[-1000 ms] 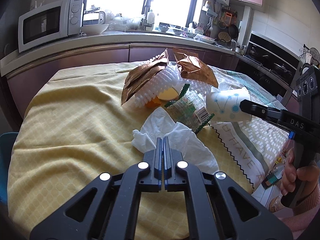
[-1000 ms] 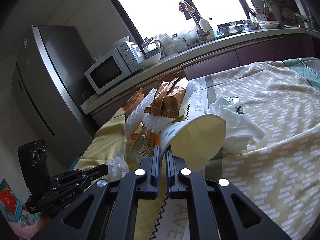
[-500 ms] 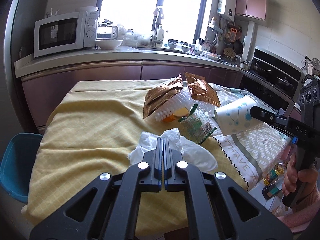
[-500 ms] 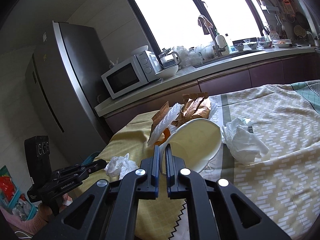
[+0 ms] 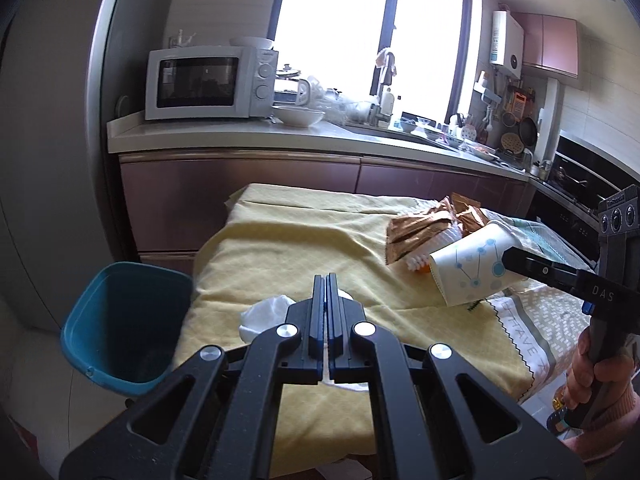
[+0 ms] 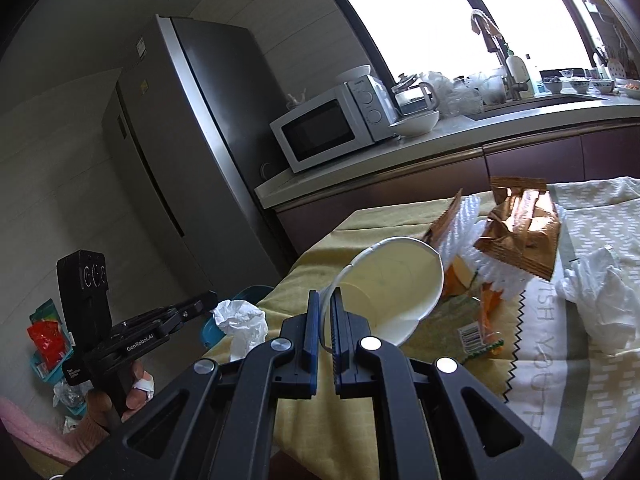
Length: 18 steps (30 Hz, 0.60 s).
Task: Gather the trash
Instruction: 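Carry the tissue with the left tool to the teal bin and open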
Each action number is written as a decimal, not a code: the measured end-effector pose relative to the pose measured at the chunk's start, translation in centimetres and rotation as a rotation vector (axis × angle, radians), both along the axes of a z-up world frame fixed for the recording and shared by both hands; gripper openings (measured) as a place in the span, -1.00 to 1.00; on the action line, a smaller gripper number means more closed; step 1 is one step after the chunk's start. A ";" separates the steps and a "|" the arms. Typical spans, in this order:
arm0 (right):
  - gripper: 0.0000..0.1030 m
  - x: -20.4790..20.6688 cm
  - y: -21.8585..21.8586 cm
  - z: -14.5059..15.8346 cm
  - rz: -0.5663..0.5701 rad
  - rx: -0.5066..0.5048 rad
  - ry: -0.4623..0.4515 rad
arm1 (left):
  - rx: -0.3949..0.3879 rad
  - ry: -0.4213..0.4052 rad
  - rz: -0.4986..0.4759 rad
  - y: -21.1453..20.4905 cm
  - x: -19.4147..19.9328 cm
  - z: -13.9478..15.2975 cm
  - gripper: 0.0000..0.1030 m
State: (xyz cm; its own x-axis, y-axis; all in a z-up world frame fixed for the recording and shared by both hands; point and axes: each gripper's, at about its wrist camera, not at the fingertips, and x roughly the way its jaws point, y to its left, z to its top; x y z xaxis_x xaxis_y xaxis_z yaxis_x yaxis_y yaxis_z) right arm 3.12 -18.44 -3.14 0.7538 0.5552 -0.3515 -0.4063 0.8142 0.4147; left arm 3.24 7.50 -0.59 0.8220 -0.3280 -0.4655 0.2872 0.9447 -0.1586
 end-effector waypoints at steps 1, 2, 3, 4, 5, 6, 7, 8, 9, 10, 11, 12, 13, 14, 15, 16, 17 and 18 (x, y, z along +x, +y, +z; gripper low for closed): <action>-0.91 0.4 0.7 0.1 0.023 -0.003 0.000 | -0.004 -0.002 0.021 0.9 0.0 0.2 -0.97; -0.91 0.8 1.5 0.2 0.046 -0.006 0.000 | -0.007 -0.006 0.042 1.8 0.0 0.4 -0.97; -0.91 1.2 2.2 0.3 0.069 -0.009 0.002 | -0.006 -0.011 0.064 2.7 0.0 0.6 -0.97; -0.91 1.6 3.0 0.4 0.093 -0.010 0.004 | -0.003 -0.016 0.087 3.6 -0.1 0.8 -0.97; -0.91 2.0 3.8 0.4 0.117 -0.011 0.007 | -0.002 -0.021 0.109 4.5 -0.1 1.0 -0.97; -0.91 2.5 4.6 0.4 0.140 -0.014 0.013 | -0.001 -0.025 0.131 5.4 -0.1 1.1 -0.97; -0.91 3.0 5.4 0.5 0.162 -0.016 0.021 | 0.003 -0.031 0.154 6.3 -0.1 1.3 -0.97; -0.91 3.4 6.2 0.5 0.184 -0.016 0.027 | 0.008 -0.037 0.176 7.1 -0.1 1.4 -0.97; -0.91 3.8 7.0 0.5 0.206 -0.019 0.029 | 0.013 -0.041 0.197 7.9 0.0 1.6 -0.97; -0.91 4.2 7.9 0.5 0.224 -0.026 0.025 | 0.019 -0.042 0.218 8.7 0.2 1.6 -0.97; -0.91 4.6 8.8 0.6 0.242 -0.032 0.024 | 0.025 -0.043 0.238 9.5 0.3 1.6 -0.97; -0.91 5.0 9.7 0.5 0.264 -0.032 0.029 | 0.030 -0.041 0.255 10.2 0.5 1.6 -0.97; -0.91 5.5 10.5 0.5 0.283 -0.032 0.033 | 0.033 -0.036 0.274 11.0 0.8 1.5 -0.97; -0.91 5.8 11.3 0.6 0.300 -0.035 0.034 | 0.035 -0.031 0.291 11.8 1.1 1.3 -0.97; -0.91 6.2 12.1 0.6 0.315 -0.043 0.036 | 0.036 -0.023 0.305 12.5 1.5 1.1 -0.97; -0.91 6.6 12.9 0.6 0.327 -0.049 0.038 | 0.036 -0.012 0.319 13.3 1.9 0.8 -0.97; -0.91 7.0 13.7 0.6 0.342 -0.056 0.042 | 0.037 -0.004 0.331 13.9 2.2 0.5 -0.97; -0.91 7.4 14.4 0.6 0.353 -0.066 0.047 | 0.041 0.004 0.345 14.4 2.7 0.1 -0.97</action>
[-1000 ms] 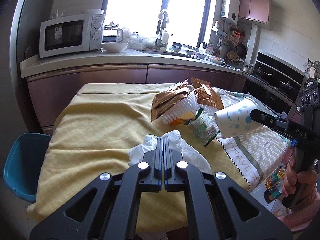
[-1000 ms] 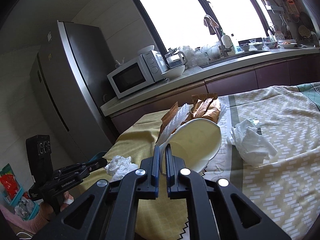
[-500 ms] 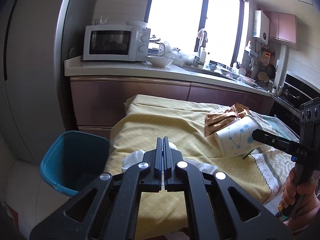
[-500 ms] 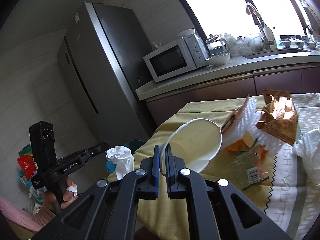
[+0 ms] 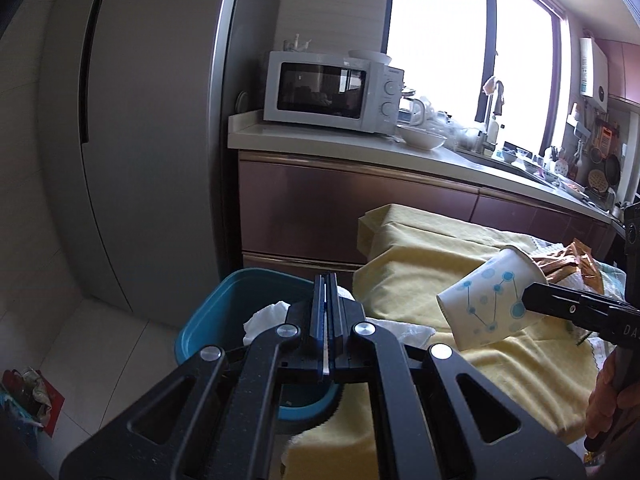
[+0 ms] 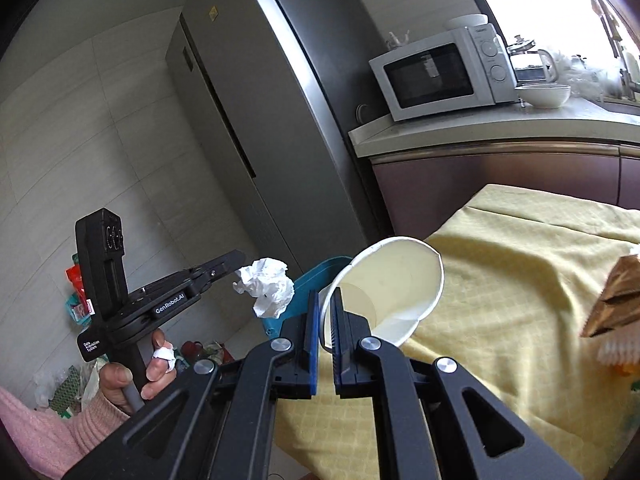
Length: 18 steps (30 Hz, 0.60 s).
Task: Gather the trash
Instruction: 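Carry the tissue with the left tool to the teal bin and open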
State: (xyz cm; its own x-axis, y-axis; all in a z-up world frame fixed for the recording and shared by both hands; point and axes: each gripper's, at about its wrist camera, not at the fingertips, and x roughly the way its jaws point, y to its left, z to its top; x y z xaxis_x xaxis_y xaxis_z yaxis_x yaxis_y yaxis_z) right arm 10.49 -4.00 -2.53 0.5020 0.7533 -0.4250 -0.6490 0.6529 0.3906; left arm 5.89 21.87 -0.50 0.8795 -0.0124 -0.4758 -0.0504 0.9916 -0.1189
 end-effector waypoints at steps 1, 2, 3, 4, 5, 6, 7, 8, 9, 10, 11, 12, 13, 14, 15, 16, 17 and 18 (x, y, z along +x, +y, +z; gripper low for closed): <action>-0.91 0.4 0.7 -0.1 0.007 -0.012 0.002 | 0.002 0.010 0.012 0.5 0.4 -0.4 -0.97; -0.91 0.9 1.4 -0.2 0.016 -0.022 0.004 | 0.002 0.019 0.023 1.0 0.8 -0.8 -0.97; -0.91 1.3 2.1 -0.2 0.026 -0.030 0.006 | -0.001 0.027 0.031 1.5 1.2 -1.3 -0.97; -0.91 1.7 2.7 -0.3 0.033 -0.039 0.007 | -0.001 0.034 0.039 1.7 1.5 -1.8 -0.97; -0.91 1.9 3.4 -0.3 0.040 -0.045 0.008 | -0.001 0.042 0.048 2.2 1.9 -2.2 -0.97; -0.91 2.3 4.1 -0.5 0.049 -0.051 0.012 | -0.002 0.050 0.055 2.2 2.4 -2.7 -0.97; -0.91 2.8 4.9 -0.6 0.053 -0.059 0.017 | -0.006 0.057 0.061 2.6 2.8 -3.0 -0.97; -0.91 3.2 5.5 -0.7 0.054 -0.067 0.021 | -0.005 0.062 0.067 2.8 3.2 -3.4 -0.97; -0.91 3.6 6.1 -0.9 0.062 -0.075 0.028 | -0.001 0.067 0.074 2.9 3.6 -3.8 -0.97; -0.91 4.0 6.6 -1.1 0.065 -0.081 0.036 | -0.001 0.073 0.079 3.2 4.0 -4.1 -0.97; -0.91 4.4 7.0 -1.3 0.068 -0.090 0.039 | -0.004 0.080 0.081 3.5 4.5 -4.4 -0.97; -0.91 4.8 7.6 -1.5 0.075 -0.103 0.040 | -0.005 0.086 0.084 3.7 4.8 -4.8 -0.97; -0.91 5.1 8.2 -1.7 0.080 -0.117 0.046 | -0.004 0.095 0.088 4.0 5.2 -5.1 -0.97; -0.91 5.7 8.7 -2.0 0.082 -0.126 0.055 | -0.004 0.104 0.091 4.2 5.6 -5.5 -0.97; -0.91 5.9 9.0 -2.3 0.087 -0.133 0.064 | -0.004 0.112 0.094 4.3 6.0 -5.9 -0.97; -0.91 6.3 9.5 -2.5 0.088 -0.145 0.072 | -0.006 0.121 0.096 4.5 6.3 -6.2 -0.97; -0.91 6.9 9.9 -2.8 0.086 -0.156 0.078 | -0.007 0.129 0.099 4.4 6.6 -6.6 -0.97; -0.91 7.3 10.3 -3.1 0.087 -0.166 0.088 | -0.006 0.138 0.102 4.5 6.9 -7.0 -0.97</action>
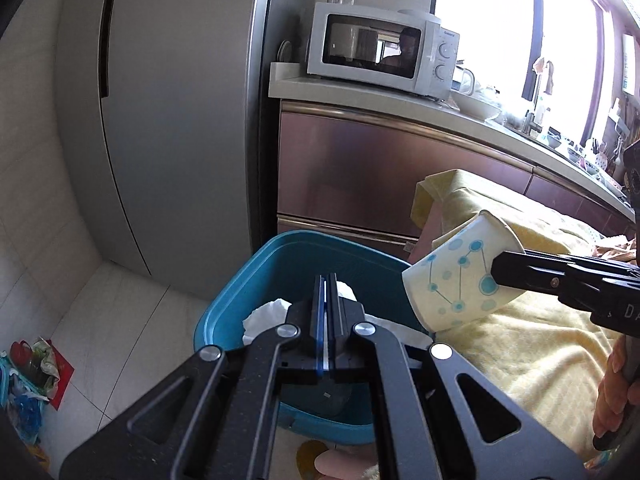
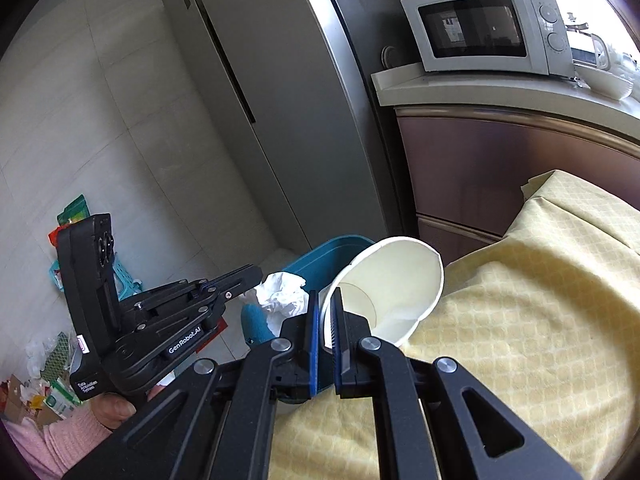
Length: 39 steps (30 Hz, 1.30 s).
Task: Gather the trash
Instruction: 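Carry the tissue with the left tool to the teal bin and open, then return the left tool to the table and close on a brown wrapper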
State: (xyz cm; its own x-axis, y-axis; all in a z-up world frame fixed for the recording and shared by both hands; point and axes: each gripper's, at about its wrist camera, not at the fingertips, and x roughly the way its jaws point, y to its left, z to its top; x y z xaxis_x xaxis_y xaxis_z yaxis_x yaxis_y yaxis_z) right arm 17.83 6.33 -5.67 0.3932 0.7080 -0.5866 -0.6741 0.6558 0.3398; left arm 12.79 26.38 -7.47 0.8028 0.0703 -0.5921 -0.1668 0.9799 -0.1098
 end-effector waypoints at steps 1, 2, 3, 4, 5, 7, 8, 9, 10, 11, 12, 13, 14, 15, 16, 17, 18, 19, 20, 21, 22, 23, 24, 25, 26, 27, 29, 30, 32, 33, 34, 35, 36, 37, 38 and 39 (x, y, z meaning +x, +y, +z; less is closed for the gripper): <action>-0.91 0.4 0.4 -0.3 0.001 -0.009 0.012 | -0.001 0.009 0.003 0.1 0.4 -0.3 -0.97; -0.91 0.9 0.9 -0.6 0.004 -0.021 0.029 | -0.003 0.017 0.005 0.2 0.7 -0.7 -0.97; -0.91 1.4 1.3 -0.9 0.004 -0.033 0.046 | -0.005 0.024 0.008 0.3 0.8 -1.0 -0.97; -0.90 1.7 1.6 -1.2 0.003 -0.042 0.059 | -0.008 0.032 0.010 0.4 1.1 -1.3 -0.97; -0.90 2.2 2.2 -1.4 0.007 -0.049 0.070 | -0.010 0.040 0.011 0.4 1.3 -1.7 -0.97; -0.85 2.7 2.9 -1.8 0.006 -0.071 0.084 | -0.019 0.059 0.014 0.6 1.9 -2.3 -0.97; -0.83 2.9 3.2 -2.0 0.006 -0.083 0.093 | -0.018 0.070 0.018 0.7 2.1 -2.7 -0.89; -0.81 3.1 3.4 -2.2 0.001 -0.089 0.099 | -0.020 0.080 0.019 0.7 2.4 -3.1 -0.84; -0.79 3.3 3.6 -2.4 -0.001 -0.092 0.104 | -0.024 0.089 0.018 0.8 2.8 -3.4 -0.81; -0.79 3.4 3.8 -2.4 -0.002 -0.096 0.105 | -0.024 0.098 0.019 0.8 3.0 -3.7 -0.80; -0.79 3.4 3.9 -2.5 -0.005 -0.098 0.105 | -0.024 0.106 0.022 0.8 3.1 -4.1 -0.79; -0.79 3.3 3.9 -2.4 -0.005 -0.096 0.105 | -0.025 0.111 0.025 0.8 3.3 -4.3 -0.76; -0.79 3.3 3.8 -2.4 -0.003 -0.091 0.104 | -0.025 0.114 0.028 0.8 3.3 -4.5 -0.71; -0.77 3.3 3.7 -2.3 -0.005 -0.086 0.101 | -0.028 0.115 0.032 0.9 3.3 -4.6 -0.69; -0.74 3.1 3.4 -2.2 -0.008 -0.078 0.099 | -0.033 0.113 0.034 0.9 3.2 -4.7 -0.65; -0.72 3.0 3.1 -2.0 -0.009 -0.069 0.099 | -0.040 0.107 0.035 0.9 3.1 -4.7 -0.63; -0.69 2.6 2.6 -1.8 -0.012 -0.060 0.095 | -0.042 0.099 0.035 0.9 3.0 -4.6 -0.60; -0.66 2.1 2.0 -1.6 -0.016 -0.053 0.087 | -0.042 0.090 0.035 0.8 2.6 -4.5 -0.55; -0.64 1.9 1.5 -1.4 -0.018 -0.045 0.078 | -0.041 0.081 0.033 0.7 2.4 -4.2 -0.51; -0.61 1.5 0.9 -1.1 -0.020 -0.036 0.066 | -0.041 0.068 0.026 0.4 2.0 -3.9 -0.48; -0.57 1.0 0.2 -0.8 -0.022 -0.027 0.055 | -0.039 0.051 0.016 0.1 1.6 -3.4 -0.41; -0.54 0.4 -0.5 -0.5 -0.024 -0.019 0.041 | -0.036 0.034 0.006 -0.2 1.2 -2.9 -0.33; -0.50 -0.2 -1.4 -0.2 -0.028 -0.013 0.023 | -0.035 0.017 -0.007 -0.6 0.9 -2.4 -0.28; -0.44 -0.8 -2.3 0.2 -0.035 -0.006 0.007 | -0.035 -0.004 -0.024 -1.2 0.6 -1.8 -0.20; -0.41 -1.3 -3.3 0.5 -0.041 0.000 -0.007 | -0.033 -0.022 -0.040 -1.8 0.2 -1.3 -0.14; -0.38 -1.9 -4.3 0.9 -0.050 0.004 -0.023 | -0.031 -0.038 -0.059 -2.4 0.0 -0.8 -0.12; -0.35 -3.0 -6.6 1.6 -0.083 0.012 -0.057 | -0.033 -0.068 -0.105 -4.0 -0.4 0.3 -0.07; -0.34 -3.5 -7.9 2.0 -0.099 0.021 -0.071 | -0.037 -0.079 -0.129 -4.8 -0.5 0.7 -0.06; -0.29 -4.5 -10.2 2.7 -0.146 0.034 -0.101 | -0.042 -0.097 -0.184 -6.6 -0.8 1.4 -0.03; -0.26 -4.9 -11.3 2.9 -0.168 0.040 -0.111 | -0.041 -0.105 -0.215 -7.7 -0.9 1.7 -0.03; -0.26 -5.5 -12.5 3.2 -0.190 0.046 -0.120 | -0.041 -0.110 -0.243 -8.8 -0.9 1.9 -0.02; -0.26 -6.0 -13.5 3.3 -0.214 0.052 -0.128 | -0.042 -0.114 -0.273 -9.9 -0.8 2.1 -0.02; -0.25 -6.5 -14.8 3.4 -0.238 0.058 -0.132 | -0.043 -0.118 -0.301 -11.1 -0.9 2.3 -0.02; -0.25 -7.0 -15.9 3.5 -0.263 0.064 -0.135 | -0.044 -0.120 -0.329 -12.2 -0.9 2.5 -0.02; -0.25 -7.5 -17.0 3.5 -0.286 0.069 -0.137 | -0.045 -0.121 -0.359 -13.4 -0.9 2.6 -0.02; -0.25 -7.9 -18.1 3.5 -0.312 0.069 -0.142 | -0.046 -0.122 -0.387 -14.7 -0.9 2.8 -0.02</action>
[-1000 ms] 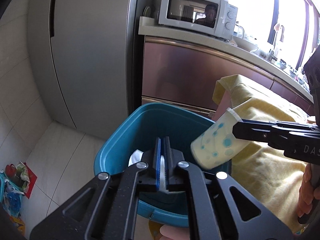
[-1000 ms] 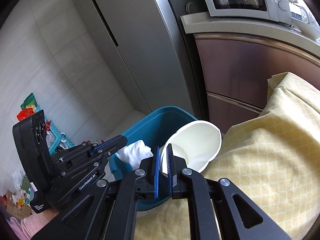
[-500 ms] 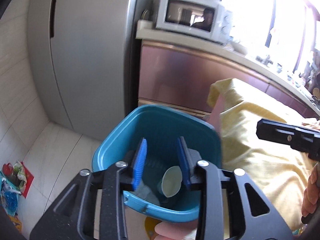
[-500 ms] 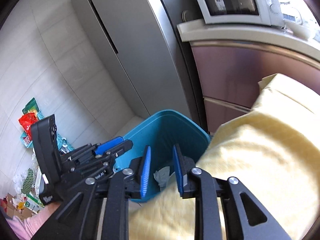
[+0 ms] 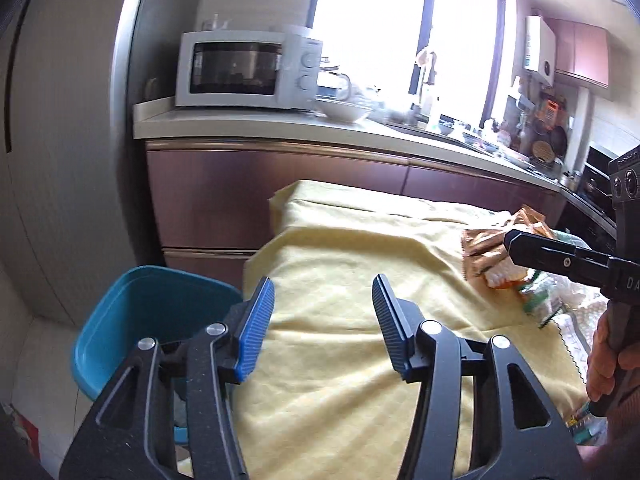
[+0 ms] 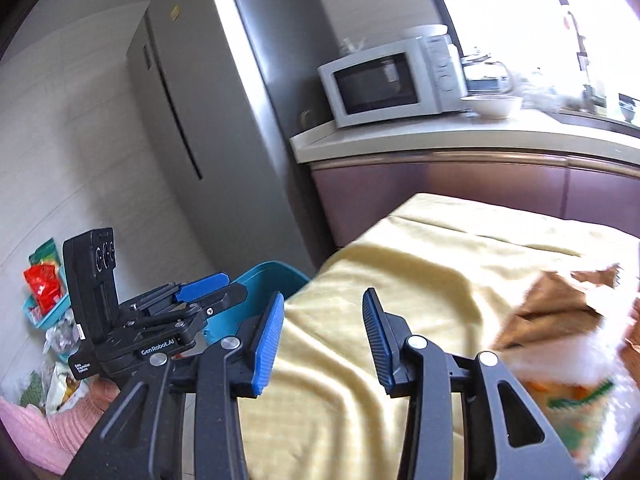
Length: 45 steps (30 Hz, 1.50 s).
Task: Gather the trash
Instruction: 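Return the left tool to the table and close on a brown wrapper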
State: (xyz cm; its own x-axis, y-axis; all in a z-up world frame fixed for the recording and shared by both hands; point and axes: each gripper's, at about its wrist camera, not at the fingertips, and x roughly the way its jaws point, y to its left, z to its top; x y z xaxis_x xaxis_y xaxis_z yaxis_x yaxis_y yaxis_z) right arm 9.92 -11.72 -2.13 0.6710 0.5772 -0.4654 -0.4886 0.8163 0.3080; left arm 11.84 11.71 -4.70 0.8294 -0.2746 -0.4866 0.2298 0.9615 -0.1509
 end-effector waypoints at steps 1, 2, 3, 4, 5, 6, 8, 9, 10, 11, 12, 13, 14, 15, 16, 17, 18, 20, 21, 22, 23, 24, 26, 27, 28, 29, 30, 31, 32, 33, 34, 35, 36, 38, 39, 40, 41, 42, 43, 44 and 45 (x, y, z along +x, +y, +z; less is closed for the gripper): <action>-0.24 -0.5 -1.0 0.0 -0.024 0.002 -0.003 | 0.003 -0.003 -0.027 -1.3 0.0 0.1 -0.02; -0.23 -0.9 -2.2 0.0 -0.050 0.008 -0.005 | 0.008 -0.005 -0.052 -2.4 0.1 0.2 -0.01; -0.22 -1.3 -3.3 0.0 -0.078 0.014 -0.007 | 0.010 -0.004 -0.076 -3.5 0.2 0.3 -0.01; -0.21 -1.7 -4.5 0.0 -0.107 0.019 -0.010 | 0.010 -0.005 -0.099 -4.8 0.0 0.2 -0.01; -0.21 -2.0 -5.7 0.0 -0.138 0.027 -0.012 | 0.011 -0.005 -0.122 -6.1 0.1 0.3 0.00; -0.21 -2.3 -6.7 -0.1 -0.169 0.035 -0.013 | 0.013 -0.006 -0.146 -7.3 0.1 0.4 0.00; -0.21 -2.9 -9.0 -0.2 -0.236 0.048 -0.016 | 0.022 -0.014 -0.186 -9.7 0.3 0.5 0.00; -0.21 -3.0 -10.1 -0.2 -0.267 0.055 -0.019 | 0.025 -0.016 -0.206 -10.9 0.2 0.6 0.00; -0.20 -3.1 -11.1 -0.2 -0.297 0.062 -0.021 | 0.027 -0.016 -0.223 -11.9 0.4 0.7 0.00; -0.17 -3.2 -12.2 -0.3 -0.325 0.067 -0.022 | 0.029 -0.017 -0.239 -12.9 0.5 0.8 0.01; -0.12 -3.4 -13.2 -0.4 -0.355 0.069 -0.024 | 0.031 -0.018 -0.254 -13.9 0.7 0.9 0.01; -0.09 -3.4 -14.1 -0.5 -0.386 0.070 -0.025 | 0.036 -0.021 -0.270 -14.8 0.8 1.0 0.01; -0.07 -3.5 -15.0 -0.7 -0.415 0.072 -0.020 | 0.042 -0.023 -0.282 -15.9 1.2 1.0 0.01; -0.05 -3.0 -15.8 -0.9 -0.439 0.076 -0.012 | 0.048 -0.026 -0.296 -16.7 1.5 1.1 0.01; -0.05 -2.9 -16.6 -1.2 -0.463 0.083 -0.002 | 0.055 -0.032 -0.310 -17.6 1.7 1.3 0.01; -0.04 -2.7 -17.4 -1.4 -0.480 0.090 0.008 | 0.062 -0.037 -0.320 -18.4 1.8 1.4 0.03; -0.02 -2.5 -18.0 -1.8 -0.491 0.101 0.019 | 0.068 -0.041 -0.329 -19.0 2.0 1.5 0.03; 0.00 -2.3 -19.0 -2.5 -0.504 0.122 0.038 | 0.081 -0.051 -0.348 -20.6 2.2 1.8 0.04; 0.00 -2.1 -19.3 -2.8 -0.506 0.126 0.047 | 0.087 -0.054 -0.356 -21.3 2.4 1.9 0.05; 0.01 -2.0 -19.6 -3.1 -0.506 0.132 0.054 | 0.092 -0.057 -0.365 -21.4 2.6 2.0 0.05; 0.01 -1.8 -19.8 -3.4 -0.504 0.140 0.060 | 0.100 -0.059 -0.371 -22.0 2.8 2.1 0.05; 0.02 -1.7 -20.0 -3.6 -0.501 0.149 0.068 | 0.109 -0.060 -0.376 -22.5 2.9 2.1 0.05; 0.02 -1.4 -20.0 -4.0 -0.492 0.162 0.079 | 0.123 -0.059 -0.386 -23.3 3.4 2.1 0.05; 0.02 -1.2 -20.0 -4.3 -0.489 0.169 0.086 | 0.130 -0.059 -0.390 -23.5 3.6 2.1 0.05; 0.03 -1.1 -19.9 -4.5 -0.485 0.177 0.091 | 0.140 -0.059 -0.393 -24.0 3.8 2.1 0.05; 0.03 -0.9 -19.9 -4.7 -0.482 0.186 0.096 | 0.146 -0.056 -0.398 -24.4 4.0 2.1 0.05; 0.03 -0.9 -19.9 -4.8 -0.478 0.193 0.102 | 0.148 -0.050 -0.405 -24.7 4.2 2.0 0.05; 0.03 -0.7 -19.9 -5.0 -0.477 0.199 0.105 | 0.151 -0.044 -0.410 -25.1 4.5 1.9 0.05; 0.03 -0.6 -20.0 -5.1 -0.475 0.206 0.107 | 0.156 -0.040 -0.411 -25.4 4.7 1.8 0.05; 0.03 -0.5 -20.0 -5.2 -0.473 0.213 0.109 | 0.159 -0.035 -0.415 -25.7 4.9 1.7 0.05; 0.03 -0.5 -20.0 -5.2 -0.471 0.220 0.113 | 0.158 -0.026 -0.420 -26.0 5.2 1.6 0.02; 0.03 -0.4 -20.0 -5.4 -0.468 0.227 0.118 | 0.154 -0.015 -0.424 -26.2 5.5 1.5 -0.01; 0.02 -0.3 -20.1 -5.5 -0.467 0.234 0.122 | 0.148 -0.005 -0.426 -26.2 5.7 1.4 -0.05; 0.01 -0.3 -20.1 -5.7 -0.464 0.244 0.129 | 0.126 0.020 -0.429 -26.1 6.4 1.2 -0.12; -0.01 -0.3 -20.2 -5.8 -0.461 0.250 0.132 | 0.108 0.036 -0.433 -26.0 6.7 1.1 -0.18; -0.04 -0.2 -20.2 -5.8 -0.457 0.254 0.133 | 0.096 0.051 -0.436 -26.0 7.0 0.9 -0.31; -0.08 -0.2 -20.3 -5.9 -0.456 0.256 0.135 | 0.087 0.065 -0.437 -25.9 7.3 0.8 -0.38; -0.19 -0.2 -20.3 -6.0 -0.452 0.258 0.137 | 0.079 0.076 -0.436 -25.7 7.6 0.6 -0.47; -0.31 -0.2 -20.3 -6.0 -0.448 0.260 0.139 | 0.070 0.088 -0.437 -25.6 7.9 0.5 -0.58; -0.36 -0.1 -20.3 -6.1 -0.444 0.260 0.143 | 0.058 0.096 -0.439 -25.3 8.2 0.4 -0.63; -0.48 -0.1 -20.2 -6.2 -0.438 0.261 0.143 | 0.044 0.105 -0.437 -25.1 8.4 0.3 -0.63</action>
